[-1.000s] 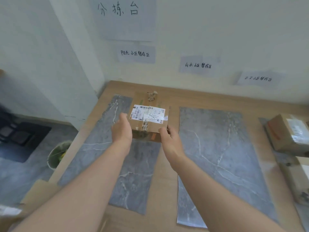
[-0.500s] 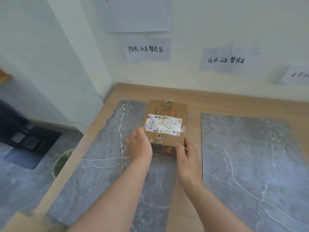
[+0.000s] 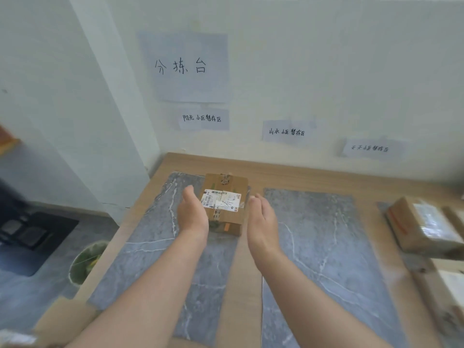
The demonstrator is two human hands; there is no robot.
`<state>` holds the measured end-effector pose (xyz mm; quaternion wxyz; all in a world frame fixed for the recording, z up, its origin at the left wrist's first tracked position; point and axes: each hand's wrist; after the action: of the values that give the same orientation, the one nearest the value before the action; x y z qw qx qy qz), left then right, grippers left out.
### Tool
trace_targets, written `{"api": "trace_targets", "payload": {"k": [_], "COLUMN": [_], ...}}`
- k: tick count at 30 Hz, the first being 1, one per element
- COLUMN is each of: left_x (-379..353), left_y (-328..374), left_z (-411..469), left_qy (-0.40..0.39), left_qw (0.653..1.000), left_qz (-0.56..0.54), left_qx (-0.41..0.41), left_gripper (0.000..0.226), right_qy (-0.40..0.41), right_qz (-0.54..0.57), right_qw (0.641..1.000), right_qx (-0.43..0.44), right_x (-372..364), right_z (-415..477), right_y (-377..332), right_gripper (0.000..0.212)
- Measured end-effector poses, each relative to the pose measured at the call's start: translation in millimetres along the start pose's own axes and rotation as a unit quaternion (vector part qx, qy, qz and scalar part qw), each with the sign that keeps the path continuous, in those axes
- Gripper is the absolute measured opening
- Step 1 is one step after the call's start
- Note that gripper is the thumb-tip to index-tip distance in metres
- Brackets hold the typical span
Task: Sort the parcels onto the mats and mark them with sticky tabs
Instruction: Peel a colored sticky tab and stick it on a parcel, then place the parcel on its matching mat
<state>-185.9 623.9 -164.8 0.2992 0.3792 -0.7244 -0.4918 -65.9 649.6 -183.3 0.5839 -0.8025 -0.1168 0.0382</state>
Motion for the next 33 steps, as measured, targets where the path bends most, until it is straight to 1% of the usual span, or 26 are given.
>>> {"api": "trace_targets", "payload": {"k": [2, 5, 8, 9, 11, 12, 14, 17, 20, 22, 26, 28, 32, 33], "left_x": [12.3, 31.3, 52.1, 59.4, 73.8, 80.7, 93.4, 112.2, 134.7, 154.4, 198.6, 221.7, 272.1, 285.6], "left_y": [23.3, 47.8, 64.8, 70.0, 79.6, 83.9, 88.3, 91.1, 90.5, 89.8, 93.5, 95.5, 87.1, 83.5], "left_z": [-25.4, -58.7, -94.2, -106.3, -131.9, -145.5, -168.2, -203.4, -239.1, -261.9, -308.7, -328.9, -365.7, -373.8], "left_qy": [-0.029, -0.052, -0.078, -0.084, -0.089, -0.092, -0.098, -0.099, -0.11, -0.118, -0.113, -0.12, -0.133, -0.141], "left_qw": [0.999, 0.997, 0.993, 0.991, 0.99, 0.989, 0.987, 0.983, 0.98, 0.98, 0.979, 0.975, 0.969, 0.967], "left_qz": [-0.009, -0.009, -0.017, -0.022, -0.029, -0.03, -0.036, -0.025, -0.018, -0.012, -0.022, -0.027, -0.021, -0.018], "left_qx": [-0.016, -0.057, -0.091, -0.099, -0.107, -0.11, -0.122, -0.151, -0.162, -0.161, -0.169, -0.186, -0.207, -0.209], "left_gripper": [0.033, 0.046, 0.047, 0.045, 0.043, 0.046, 0.053, 0.058, 0.061, 0.063, 0.062, 0.061, 0.061, 0.061], "right_qy": [0.0, 0.001, 0.001, 0.003, 0.004, 0.003, 0.006, 0.002, -0.024, -0.037, -0.038, -0.041, -0.038, -0.036], "right_qz": [0.004, 0.024, 0.025, 0.029, 0.036, 0.038, 0.044, 0.04, 0.037, 0.039, 0.036, 0.031, 0.044, 0.043], "right_qw": [1.0, 0.999, 0.999, 0.999, 0.998, 0.998, 0.997, 0.996, 0.995, 0.995, 0.995, 0.994, 0.995, 0.995], "right_qx": [0.018, 0.031, 0.036, 0.039, 0.048, 0.054, 0.069, 0.083, 0.086, 0.081, 0.089, 0.093, 0.087, 0.085], "right_x": [5.1, 12.4, 21.3, 24.6, 32.3, 37.5, 48.1, 65.5, 82.0, 89.7, 96.8, 95.2, 83.2, 78.1], "right_z": [-23.9, -64.3, -108.0, -121.0, -147.1, -160.0, -186.5, -224.4, -261.9, -285.2, -339.7, -369.0, -432.8, -447.5], "right_y": [-20.4, -46.0, -68.0, -73.6, -83.3, -87.5, -95.3, -100.2, -102.4, -103.5, -109.4, -110.6, -106.5, -102.8], "right_gripper": [0.055, 0.053, 0.052, 0.047, 0.03, 0.023, 0.019, 0.024, 0.027, 0.042, 0.03, 0.034, 0.051, 0.051]}}
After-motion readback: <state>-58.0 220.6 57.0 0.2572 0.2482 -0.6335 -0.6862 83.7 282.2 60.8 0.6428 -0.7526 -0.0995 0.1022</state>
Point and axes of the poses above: each hand's wrist, its own z-axis towards the middle knuckle, its own x-axis out of the back of the hand, y = z × x, and after that the axes turned 4 degrees about -x, right-handed
